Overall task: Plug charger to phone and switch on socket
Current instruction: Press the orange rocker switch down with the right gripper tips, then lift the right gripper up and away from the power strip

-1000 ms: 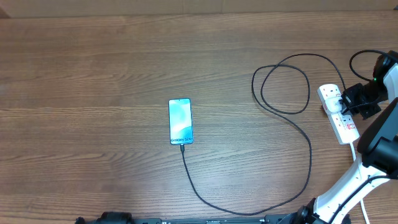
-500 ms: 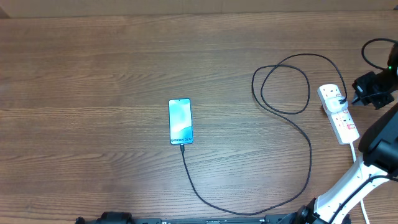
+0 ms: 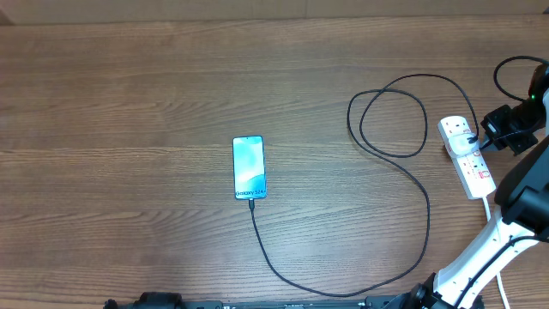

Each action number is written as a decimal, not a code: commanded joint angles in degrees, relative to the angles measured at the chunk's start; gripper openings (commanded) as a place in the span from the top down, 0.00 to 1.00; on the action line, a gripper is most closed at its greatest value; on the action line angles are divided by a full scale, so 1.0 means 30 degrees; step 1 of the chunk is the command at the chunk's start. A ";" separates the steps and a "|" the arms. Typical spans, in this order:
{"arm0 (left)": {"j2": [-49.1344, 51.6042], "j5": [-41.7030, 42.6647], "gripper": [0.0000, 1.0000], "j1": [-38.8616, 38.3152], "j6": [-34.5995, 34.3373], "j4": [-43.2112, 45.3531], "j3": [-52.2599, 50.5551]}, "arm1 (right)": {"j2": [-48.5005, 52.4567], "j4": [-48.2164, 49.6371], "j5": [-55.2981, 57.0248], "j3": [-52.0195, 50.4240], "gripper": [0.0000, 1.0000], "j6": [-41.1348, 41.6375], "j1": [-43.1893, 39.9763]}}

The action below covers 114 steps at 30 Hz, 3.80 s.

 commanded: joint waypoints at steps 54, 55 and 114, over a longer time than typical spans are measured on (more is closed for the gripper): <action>-0.0765 -0.0189 0.00 0.1712 -0.0401 0.0095 -0.0102 | -1.4418 -0.5187 -0.1749 0.3803 0.96 0.0532 0.1202; -0.0976 -0.0197 0.00 0.1938 -0.0408 0.0102 -0.0102 | -1.4797 -0.5195 -0.1749 0.3803 0.96 0.0532 0.1246; -0.5435 -0.0197 0.00 0.2739 -0.0386 -0.0816 0.0306 | -2.6359 -0.5187 -0.1209 0.3483 0.00 -0.3621 0.9253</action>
